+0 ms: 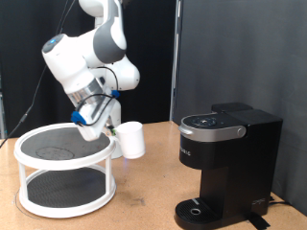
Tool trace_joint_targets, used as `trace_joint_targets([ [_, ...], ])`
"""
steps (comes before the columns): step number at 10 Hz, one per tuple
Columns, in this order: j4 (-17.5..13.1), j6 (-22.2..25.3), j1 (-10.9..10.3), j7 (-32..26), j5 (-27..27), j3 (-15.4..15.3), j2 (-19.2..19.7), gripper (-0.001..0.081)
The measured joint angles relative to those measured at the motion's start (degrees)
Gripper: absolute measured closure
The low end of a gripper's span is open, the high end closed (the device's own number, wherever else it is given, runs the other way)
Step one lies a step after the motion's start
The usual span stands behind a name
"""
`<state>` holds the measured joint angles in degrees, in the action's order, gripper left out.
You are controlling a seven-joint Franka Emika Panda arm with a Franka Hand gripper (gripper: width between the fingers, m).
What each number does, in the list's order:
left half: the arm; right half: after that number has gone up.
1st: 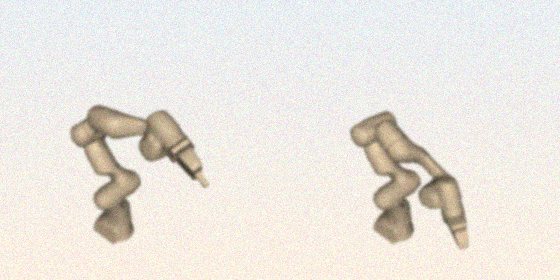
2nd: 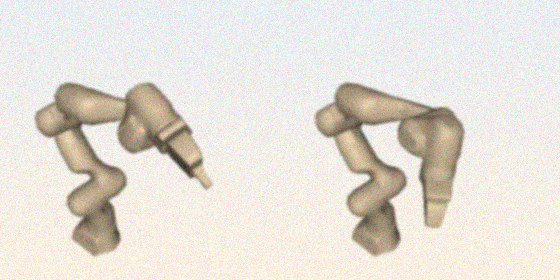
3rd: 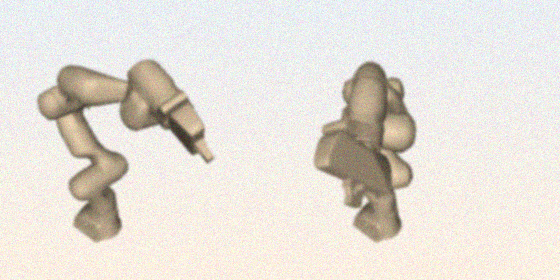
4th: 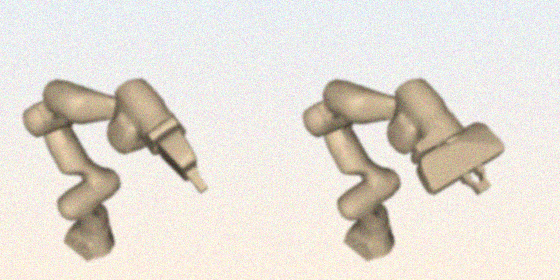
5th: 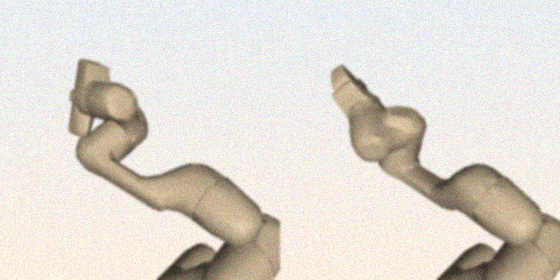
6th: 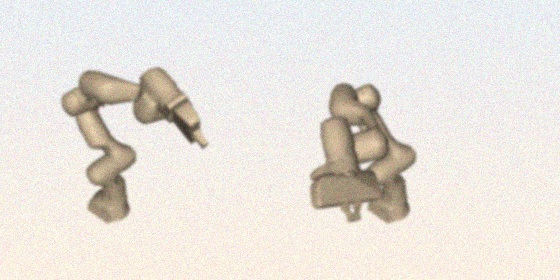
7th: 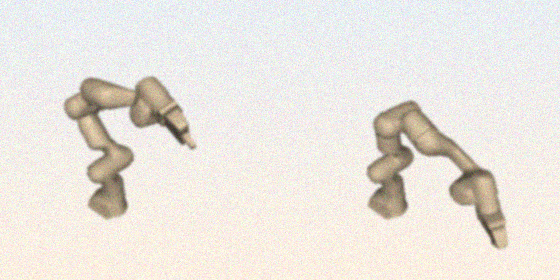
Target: Make a cup of coffee with the keurig machine
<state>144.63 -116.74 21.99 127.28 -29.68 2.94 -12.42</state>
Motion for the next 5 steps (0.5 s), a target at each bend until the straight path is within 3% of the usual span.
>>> trace_joint_targets([
  [2, 0.09, -0.29, 0.04, 0.54, 0.71, -0.27, -0.07, 0.0806],
  [5, 0.04, -6.00, -0.55, 9.89, 1.36, -5.00, -0.10, 0.0806],
])
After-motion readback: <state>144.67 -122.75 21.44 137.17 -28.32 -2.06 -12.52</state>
